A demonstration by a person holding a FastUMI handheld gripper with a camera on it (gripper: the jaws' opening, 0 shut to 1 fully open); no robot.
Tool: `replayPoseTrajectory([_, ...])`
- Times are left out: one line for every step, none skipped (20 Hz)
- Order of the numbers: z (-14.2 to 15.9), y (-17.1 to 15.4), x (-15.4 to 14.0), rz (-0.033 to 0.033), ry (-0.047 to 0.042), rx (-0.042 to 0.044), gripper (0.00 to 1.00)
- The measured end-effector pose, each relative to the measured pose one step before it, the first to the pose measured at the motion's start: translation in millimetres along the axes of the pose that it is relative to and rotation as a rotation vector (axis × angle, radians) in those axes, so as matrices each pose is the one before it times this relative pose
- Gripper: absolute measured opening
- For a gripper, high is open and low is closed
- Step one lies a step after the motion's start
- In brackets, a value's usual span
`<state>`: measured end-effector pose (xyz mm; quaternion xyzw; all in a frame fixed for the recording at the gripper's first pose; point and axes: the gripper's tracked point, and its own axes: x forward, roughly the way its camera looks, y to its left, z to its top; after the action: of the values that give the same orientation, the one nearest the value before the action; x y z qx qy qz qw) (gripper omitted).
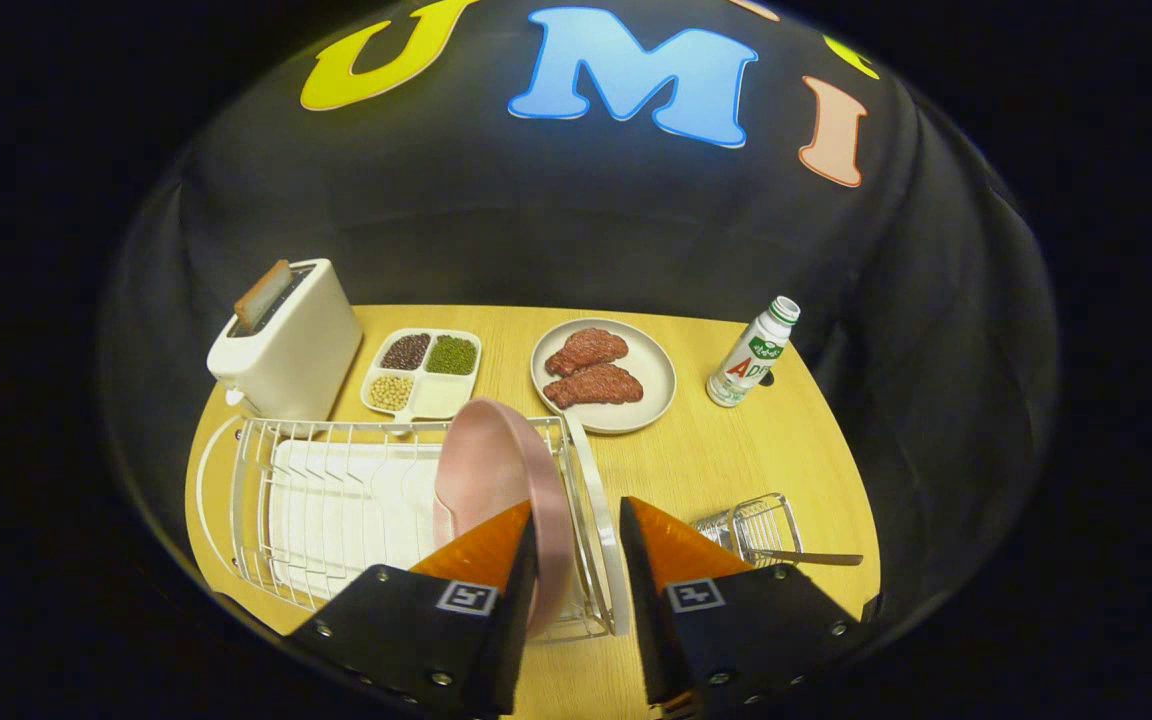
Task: Take the plate from the dish rack, then take the spoon from the basket and place it into the plate.
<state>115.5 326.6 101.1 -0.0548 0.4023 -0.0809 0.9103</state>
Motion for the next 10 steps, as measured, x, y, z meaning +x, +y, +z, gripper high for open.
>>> replayPoseTrajectory([-4.02, 4.73, 3.80, -0.02156, 0.02377, -0.00557, 0.38])
replayPoseTrajectory([-2.84, 1.16, 5.49, -0.02305, 0.01336, -0.02405, 0.17])
replayPoseTrajectory([4.26, -2.67, -3.68, -0.02853, 0.00000, -0.02668, 0.15])
replayPoseTrajectory([2.20, 4.01, 3.16, -0.00706, -0.00957, -0.01193, 0.12])
replayPoseTrajectory([3.25, 2.71, -1.36, -0.01295, -0.00571, -0.02013, 0.10])
replayPoseTrajectory([-0.52, 0.59, -2.18, -0.01676, 0.00098, -0.02044, 0.08])
replayPoseTrajectory([3.77, 3.20, -2.81, -0.01396, -0.01035, -0.00613, 0.08])
replayPoseTrajectory([1.86, 3.30, -4.04, -0.01742, -0.00552, -0.00816, 0.08])
replayPoseTrajectory([5.24, 0.65, -4.57, -0.02137, -0.01203, -0.02248, 0.09])
replayPoseTrajectory([6.40, -0.40, -3.73, -0.02751, -0.02059, -0.02237, 0.08])
